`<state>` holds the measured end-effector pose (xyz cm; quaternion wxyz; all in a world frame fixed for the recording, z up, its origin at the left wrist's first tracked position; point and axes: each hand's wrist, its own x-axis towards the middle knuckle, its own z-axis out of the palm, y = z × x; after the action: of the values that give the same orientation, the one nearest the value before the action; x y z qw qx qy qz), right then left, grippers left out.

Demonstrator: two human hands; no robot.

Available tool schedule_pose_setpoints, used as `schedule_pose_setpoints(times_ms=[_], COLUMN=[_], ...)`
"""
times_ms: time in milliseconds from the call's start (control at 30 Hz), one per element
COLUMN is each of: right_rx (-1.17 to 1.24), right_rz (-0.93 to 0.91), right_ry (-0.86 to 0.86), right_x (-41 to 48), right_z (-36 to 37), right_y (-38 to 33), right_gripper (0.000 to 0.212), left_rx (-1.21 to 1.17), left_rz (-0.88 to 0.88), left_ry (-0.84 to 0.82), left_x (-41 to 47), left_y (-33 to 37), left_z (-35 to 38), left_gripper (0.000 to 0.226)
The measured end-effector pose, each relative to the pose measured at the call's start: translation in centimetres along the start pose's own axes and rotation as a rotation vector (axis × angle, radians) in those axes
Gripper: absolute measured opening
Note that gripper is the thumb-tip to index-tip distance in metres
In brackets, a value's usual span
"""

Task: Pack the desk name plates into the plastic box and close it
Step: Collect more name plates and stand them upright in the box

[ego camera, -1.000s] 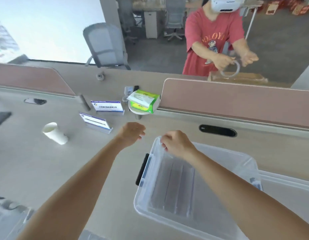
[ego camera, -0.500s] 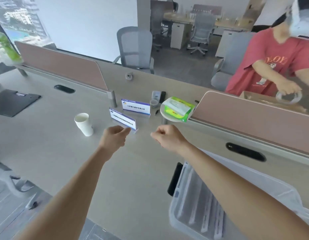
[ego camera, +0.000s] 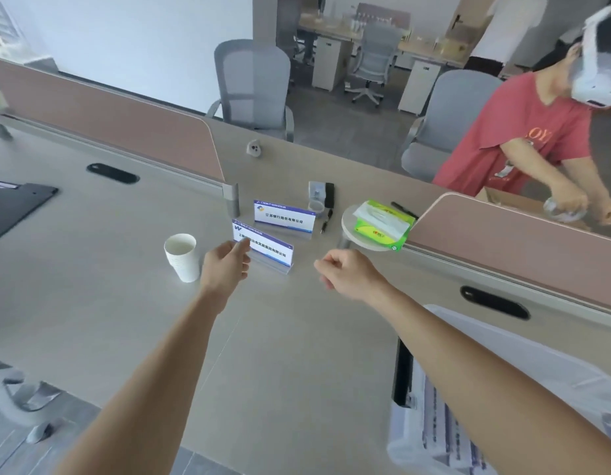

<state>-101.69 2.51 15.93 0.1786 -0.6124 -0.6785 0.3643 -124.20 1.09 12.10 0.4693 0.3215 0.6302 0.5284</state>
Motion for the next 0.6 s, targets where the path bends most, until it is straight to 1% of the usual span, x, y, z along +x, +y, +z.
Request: schedule_pose_setpoints(times_ms=[200, 334, 434, 467, 534, 600], right_rx=[0.106, 0.06, 0.054, 0.054, 0.066, 0.095], right_rz=[0.013, 0.025, 0.047, 0.06, 0.127, 0.165], right_ry=[-0.035, -0.092, -0.081, -0.079, -0.071, -0.056], right_x=[6.1, 9.7, 12.6, 13.1, 16.7, 16.7], right_z=[0.7, 1.8, 3.1, 3.3, 5.5, 5.3], right_y=[2.4, 3.2, 3.6, 3.8, 4.0, 4.3], right_gripper=[0.021, 0.023, 0.027, 0.028, 0.03, 0.036], left_rx=[0.078, 0.123, 0.136, 0.149, 0.173, 0.173], left_rz=[-0.053, -0.089, -0.114, -0.122, -0.147, -0.152], left_ry=[0.095, 0.128, 0.14, 0.145, 0.177, 0.199], left_x=[2.7, 5.4, 8.4, 9.1, 13.5, 14.4], left_y=[-0.6, -0.5, -0.9, -0.8, -1.9, -2.4], left_z=[0.0, 0.3, 0.7, 1.1, 0.3, 1.0], left_gripper=[0.014, 0.011, 0.009, 0.01, 0.019, 0.021])
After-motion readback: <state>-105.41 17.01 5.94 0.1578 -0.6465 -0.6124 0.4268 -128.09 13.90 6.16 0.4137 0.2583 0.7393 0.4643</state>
